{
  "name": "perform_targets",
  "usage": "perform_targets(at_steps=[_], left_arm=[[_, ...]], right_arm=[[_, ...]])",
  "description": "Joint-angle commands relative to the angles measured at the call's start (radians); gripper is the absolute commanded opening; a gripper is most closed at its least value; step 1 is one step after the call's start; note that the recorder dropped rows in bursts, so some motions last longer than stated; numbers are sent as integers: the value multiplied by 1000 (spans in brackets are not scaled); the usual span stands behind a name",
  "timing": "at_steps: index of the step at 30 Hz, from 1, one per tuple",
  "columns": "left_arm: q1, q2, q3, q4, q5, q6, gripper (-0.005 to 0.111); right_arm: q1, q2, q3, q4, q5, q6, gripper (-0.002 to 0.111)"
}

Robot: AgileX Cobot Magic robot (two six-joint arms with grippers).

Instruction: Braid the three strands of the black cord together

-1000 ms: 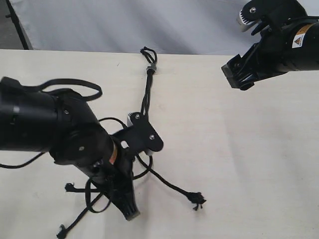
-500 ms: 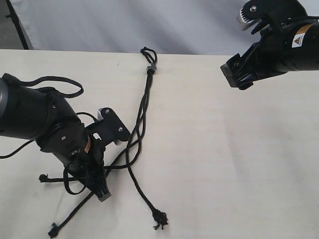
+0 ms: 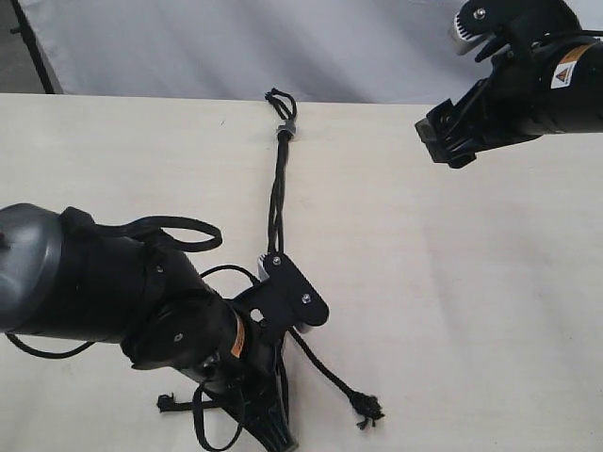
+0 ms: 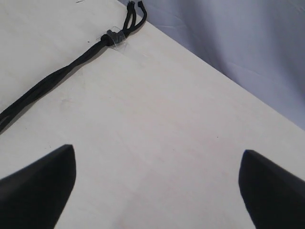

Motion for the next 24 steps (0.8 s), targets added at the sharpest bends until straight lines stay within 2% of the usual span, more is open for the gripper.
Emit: perform_targets(at_steps=[1, 6, 12, 14, 15, 16, 17, 18, 19, 22, 24], left_arm=[[19, 39, 31, -22, 55, -6, 0], [52, 41, 31, -22, 55, -6, 0], [52, 41, 31, -28, 57, -12, 0], [52, 41, 31, -43, 59, -14, 5], [52, 41, 31, -55, 59, -14, 18], [52, 41, 31, -55, 59, -14, 25], [52, 39, 29, -58, 67, -31, 41], [52, 29, 21, -58, 89, -31, 46], [52, -7, 7, -56, 138, -29, 49], [64, -142, -26, 35, 153, -29, 46], [135, -338, -53, 179, 129, -29, 41]], right_arm=[[-6, -6, 3, 7, -8, -2, 86], [-6, -6, 3, 7, -8, -2, 86], [-6, -6, 3, 7, -8, -2, 86], [-6, -6, 3, 7, -6, -2, 86], [-6, -6, 3, 9, -4, 2, 86], [-6, -6, 3, 12, -4, 4, 86], [-6, -6, 3, 19, -4, 4, 86], [-6, -6, 3, 24, -4, 4, 86], [-6, -6, 3, 23, -4, 2, 86], [-6, -6, 3, 23, 1, 2, 86], [-6, -6, 3, 97, 41, 2, 86]])
